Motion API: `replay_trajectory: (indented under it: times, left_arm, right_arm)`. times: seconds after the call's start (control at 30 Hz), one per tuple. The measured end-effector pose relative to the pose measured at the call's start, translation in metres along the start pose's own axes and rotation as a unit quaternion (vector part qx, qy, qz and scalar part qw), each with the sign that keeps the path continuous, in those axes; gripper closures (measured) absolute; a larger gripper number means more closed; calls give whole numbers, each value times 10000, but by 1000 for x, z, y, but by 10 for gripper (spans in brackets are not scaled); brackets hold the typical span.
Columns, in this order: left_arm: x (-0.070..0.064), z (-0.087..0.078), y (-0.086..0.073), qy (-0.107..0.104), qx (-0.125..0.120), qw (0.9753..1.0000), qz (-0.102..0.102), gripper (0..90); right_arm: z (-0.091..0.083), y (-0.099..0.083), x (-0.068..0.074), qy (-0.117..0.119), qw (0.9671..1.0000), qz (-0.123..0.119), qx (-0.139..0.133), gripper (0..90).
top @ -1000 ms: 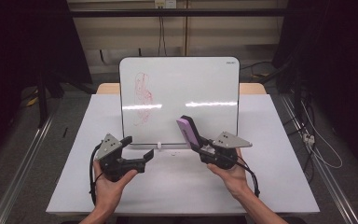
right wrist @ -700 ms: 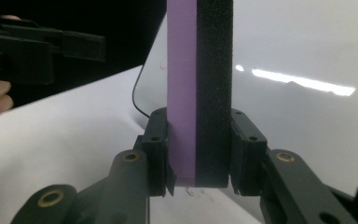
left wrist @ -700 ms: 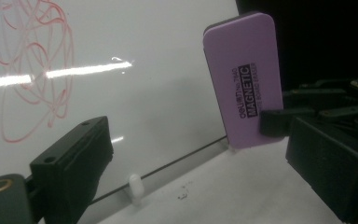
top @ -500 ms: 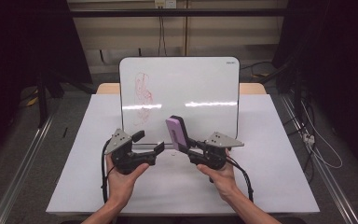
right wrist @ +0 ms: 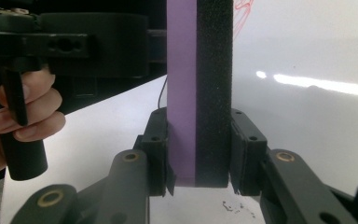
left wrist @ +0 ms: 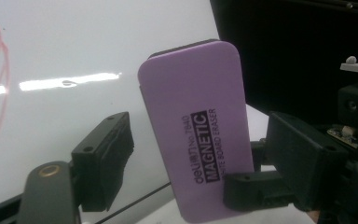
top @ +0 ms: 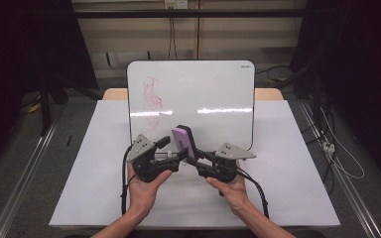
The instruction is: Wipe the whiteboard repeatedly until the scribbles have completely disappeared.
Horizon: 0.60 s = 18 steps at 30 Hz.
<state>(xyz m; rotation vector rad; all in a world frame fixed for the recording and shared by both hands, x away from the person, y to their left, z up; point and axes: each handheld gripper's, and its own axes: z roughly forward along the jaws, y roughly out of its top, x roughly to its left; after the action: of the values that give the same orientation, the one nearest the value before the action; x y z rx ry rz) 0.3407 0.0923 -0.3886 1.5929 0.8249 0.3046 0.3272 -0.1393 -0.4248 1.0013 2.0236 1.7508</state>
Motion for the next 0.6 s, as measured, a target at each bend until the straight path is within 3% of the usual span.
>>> replay_trajectory:
  times: [0.03, 0.2, 0.37, 0.6]
  left_arm:
    - [0, 3, -1, -76, 13, 9999, -78, 252]
    - [1, 7, -3, -51, 8, 9998, -170, 360]
    - [2, 11, -6, -133, -30, 9989, -437, 376]
    - [1, 13, -4, -56, -3, 9986, -527, 398]
  right_arm:
    - [0, 0, 0, 12, 10000, 0, -7, 640]
    - [1, -1, 2, 48, 10000, -17, -22, 640]
    - [1, -2, 1, 38, 10000, 22, -35, 640]
    - [3, -3, 0, 28, 9999, 140, -86, 640]
